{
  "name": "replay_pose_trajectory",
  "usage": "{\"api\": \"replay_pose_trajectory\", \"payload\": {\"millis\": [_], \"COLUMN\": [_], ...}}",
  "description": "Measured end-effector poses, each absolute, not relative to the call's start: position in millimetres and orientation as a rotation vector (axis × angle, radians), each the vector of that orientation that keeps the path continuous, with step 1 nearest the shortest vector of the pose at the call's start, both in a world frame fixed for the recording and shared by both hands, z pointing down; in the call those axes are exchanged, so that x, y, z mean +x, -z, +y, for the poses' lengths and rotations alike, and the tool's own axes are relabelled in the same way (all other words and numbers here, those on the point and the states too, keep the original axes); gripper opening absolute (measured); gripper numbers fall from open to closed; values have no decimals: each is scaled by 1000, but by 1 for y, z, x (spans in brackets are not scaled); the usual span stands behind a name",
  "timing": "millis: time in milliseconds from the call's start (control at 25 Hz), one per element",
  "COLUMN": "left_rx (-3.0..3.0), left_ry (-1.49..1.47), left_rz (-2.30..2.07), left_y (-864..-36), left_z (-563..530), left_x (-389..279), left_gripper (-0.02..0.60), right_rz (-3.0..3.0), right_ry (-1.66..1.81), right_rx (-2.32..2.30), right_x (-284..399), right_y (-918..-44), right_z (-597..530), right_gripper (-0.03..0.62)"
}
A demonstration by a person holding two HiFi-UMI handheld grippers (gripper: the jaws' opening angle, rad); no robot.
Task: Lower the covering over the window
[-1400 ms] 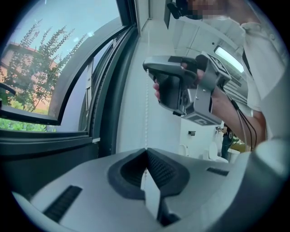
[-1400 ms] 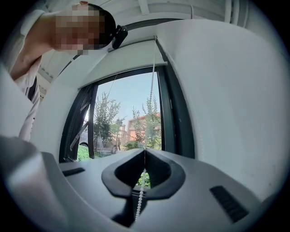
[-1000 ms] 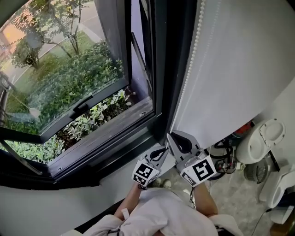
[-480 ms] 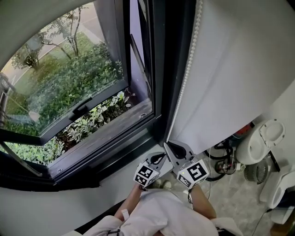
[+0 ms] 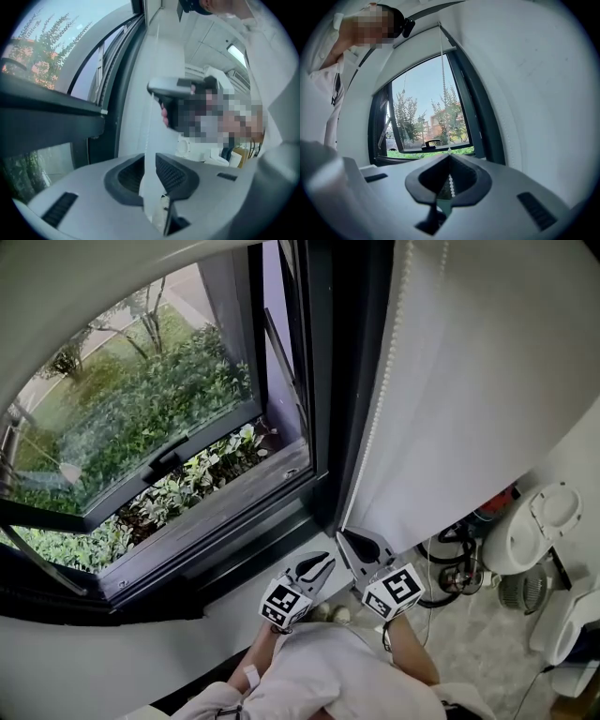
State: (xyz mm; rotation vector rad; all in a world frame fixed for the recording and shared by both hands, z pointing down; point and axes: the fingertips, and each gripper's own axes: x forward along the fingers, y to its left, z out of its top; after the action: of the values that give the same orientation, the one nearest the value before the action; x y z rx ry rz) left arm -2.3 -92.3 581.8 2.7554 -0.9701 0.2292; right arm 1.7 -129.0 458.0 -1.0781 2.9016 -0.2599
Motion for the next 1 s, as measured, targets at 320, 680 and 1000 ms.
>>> {"api": "replay_pose_trajectory", "payload": {"millis": [320, 680, 1000], "left_rx": [2911, 3040, 3119], "left_ry": [34, 151, 226], "left_rz": [-1044, -1104, -1123], "left_y": [-444, -351, -291], "left_z": [-100, -119, -138], "left_x": [-19, -5, 13], "left_gripper": [91, 91, 91], "right_rz": [2910, 2917, 2926], "right_ry": [257, 251, 245], "right_rx": [-1070, -1060, -1051], "right_x": [3, 4, 2], "right_y": [-457, -456, -455], "right_z": [-126, -122, -119], "right_gripper": [-5, -5, -5]}}
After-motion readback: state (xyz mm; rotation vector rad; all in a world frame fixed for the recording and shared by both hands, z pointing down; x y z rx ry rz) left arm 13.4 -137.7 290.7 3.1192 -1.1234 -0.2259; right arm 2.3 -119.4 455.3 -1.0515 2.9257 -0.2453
